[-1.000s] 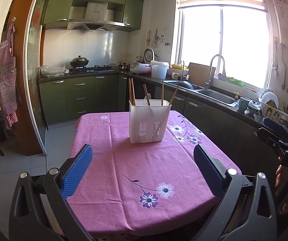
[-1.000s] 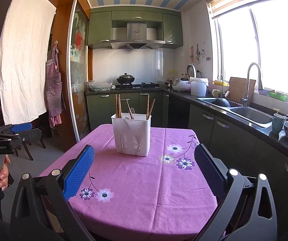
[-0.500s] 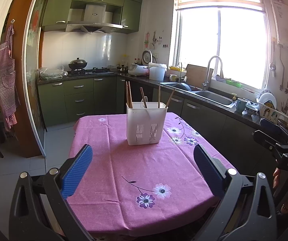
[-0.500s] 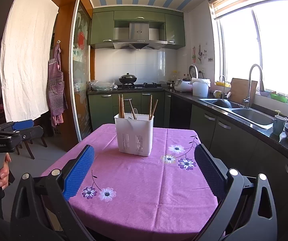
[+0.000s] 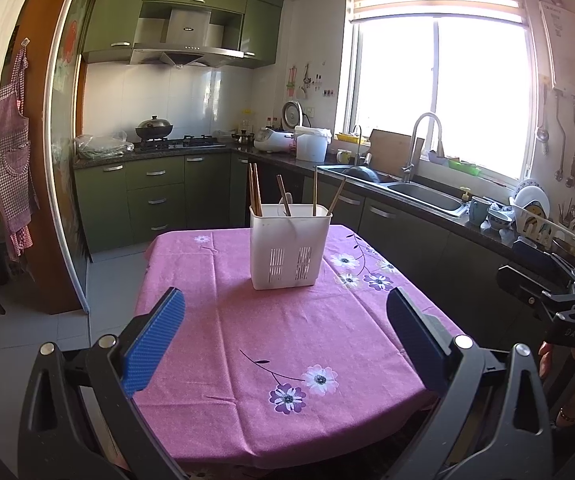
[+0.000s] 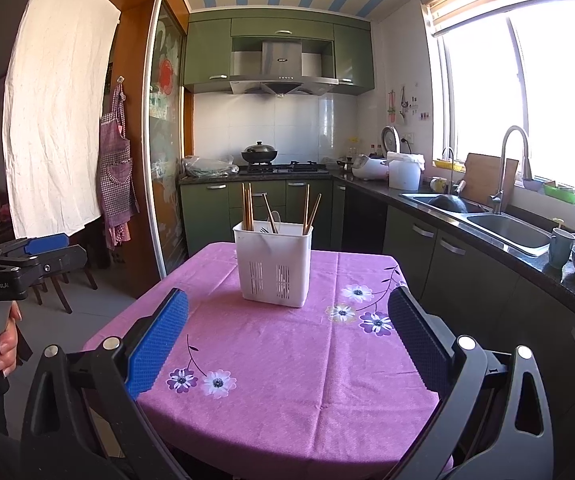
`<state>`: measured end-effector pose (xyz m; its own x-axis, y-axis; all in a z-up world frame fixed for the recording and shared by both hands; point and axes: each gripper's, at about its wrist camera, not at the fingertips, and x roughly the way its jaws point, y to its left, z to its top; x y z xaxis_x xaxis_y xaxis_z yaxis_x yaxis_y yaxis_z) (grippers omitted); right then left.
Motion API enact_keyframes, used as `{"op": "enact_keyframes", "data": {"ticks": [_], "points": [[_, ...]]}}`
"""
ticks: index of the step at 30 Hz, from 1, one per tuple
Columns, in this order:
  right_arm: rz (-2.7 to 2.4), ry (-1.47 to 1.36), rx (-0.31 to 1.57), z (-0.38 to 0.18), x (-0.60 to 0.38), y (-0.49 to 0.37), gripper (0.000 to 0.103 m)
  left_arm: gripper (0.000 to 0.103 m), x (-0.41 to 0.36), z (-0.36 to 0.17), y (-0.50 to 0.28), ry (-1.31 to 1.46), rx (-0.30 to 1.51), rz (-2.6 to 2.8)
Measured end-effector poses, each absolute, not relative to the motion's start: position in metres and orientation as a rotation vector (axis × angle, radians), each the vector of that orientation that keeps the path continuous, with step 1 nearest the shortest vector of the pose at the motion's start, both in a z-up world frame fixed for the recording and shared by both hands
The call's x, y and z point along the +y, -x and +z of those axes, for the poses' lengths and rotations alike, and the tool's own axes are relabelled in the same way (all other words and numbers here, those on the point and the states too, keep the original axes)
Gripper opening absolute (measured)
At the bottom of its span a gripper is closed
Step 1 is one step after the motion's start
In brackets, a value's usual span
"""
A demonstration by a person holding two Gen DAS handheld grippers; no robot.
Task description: Organize utensils
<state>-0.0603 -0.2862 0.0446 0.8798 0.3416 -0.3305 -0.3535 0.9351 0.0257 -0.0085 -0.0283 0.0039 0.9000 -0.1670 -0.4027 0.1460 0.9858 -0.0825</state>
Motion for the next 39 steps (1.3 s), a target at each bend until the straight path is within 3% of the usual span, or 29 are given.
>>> {"op": "enact_keyframes", "data": {"ticks": [39], "points": [[0.392, 0.043, 0.359, 0.032, -0.282, 0.048, 0.098, 0.096, -0.031, 0.002, 0.004, 0.070, 0.443, -0.163]]}}
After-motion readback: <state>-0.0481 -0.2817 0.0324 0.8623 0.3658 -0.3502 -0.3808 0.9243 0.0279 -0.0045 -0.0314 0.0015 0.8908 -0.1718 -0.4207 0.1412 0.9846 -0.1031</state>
